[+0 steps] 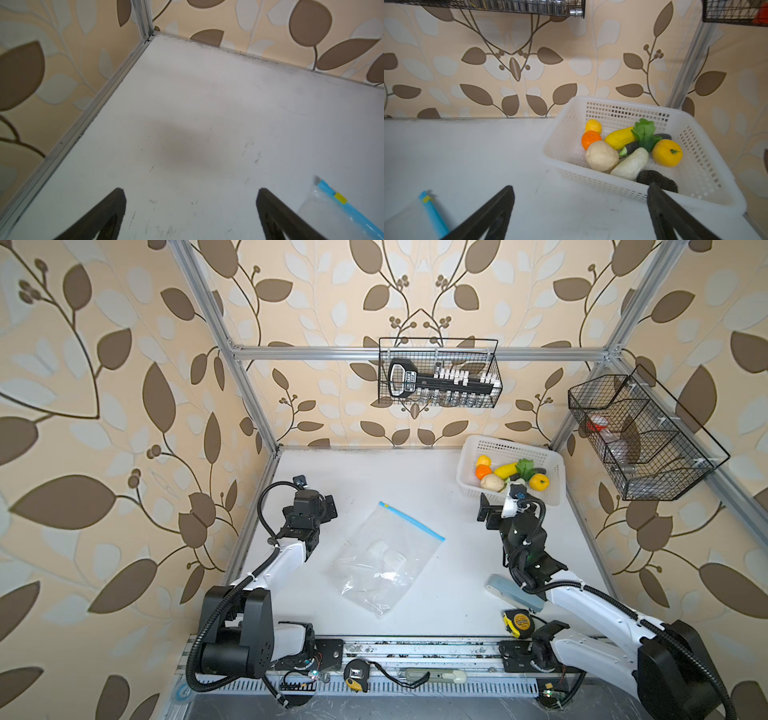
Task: Place the food in the zip-top bag and seal the zipper
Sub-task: 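Move both grippers toward the clear zip-top bag on the table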
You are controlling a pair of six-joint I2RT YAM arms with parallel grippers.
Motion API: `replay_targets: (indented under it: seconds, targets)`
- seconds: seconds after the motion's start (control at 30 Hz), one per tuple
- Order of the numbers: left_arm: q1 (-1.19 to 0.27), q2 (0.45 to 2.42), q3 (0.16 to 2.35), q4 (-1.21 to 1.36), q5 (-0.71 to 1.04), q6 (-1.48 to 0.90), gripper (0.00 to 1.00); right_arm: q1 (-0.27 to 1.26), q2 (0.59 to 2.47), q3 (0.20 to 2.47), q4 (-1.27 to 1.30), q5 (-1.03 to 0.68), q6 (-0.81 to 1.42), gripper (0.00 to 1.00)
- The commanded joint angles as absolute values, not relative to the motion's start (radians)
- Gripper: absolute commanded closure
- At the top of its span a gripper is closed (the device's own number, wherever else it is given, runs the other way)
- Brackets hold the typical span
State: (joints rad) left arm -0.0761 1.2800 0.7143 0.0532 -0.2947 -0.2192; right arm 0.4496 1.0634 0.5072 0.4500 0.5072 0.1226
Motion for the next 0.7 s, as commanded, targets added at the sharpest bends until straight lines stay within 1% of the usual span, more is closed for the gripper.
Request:
replay_targets:
  seconds: [0.0,0.1,0.2,0.37,0.67]
  targets:
    - [-0.156,1.278,0.817,-0.204,-0.380,-0.354,0.01,0.533,1.085,0.529,0.204,0.443,0.252,0.00]
    - [-0.207,1.268,0.866,-0.340,-0.352,-0.437,0.01,0.605,1.129,0.544,0.153,0.342,0.294,0.00]
    - [-0.239,1.232,0.870,-0.452,-0.313,-0.532,0.01,0.658,1.195,0.574,0.109,0.260,0.304,0.01]
    - [-0.258,1.155,0.838,-0.593,-0.213,-0.658,0.01,0.668,1.265,0.603,0.127,0.154,0.324,0.02]
    - [-0.258,1.037,0.814,-0.821,-0.128,-0.773,0.01,0.666,1.412,0.704,0.136,0.073,0.333,0.02]
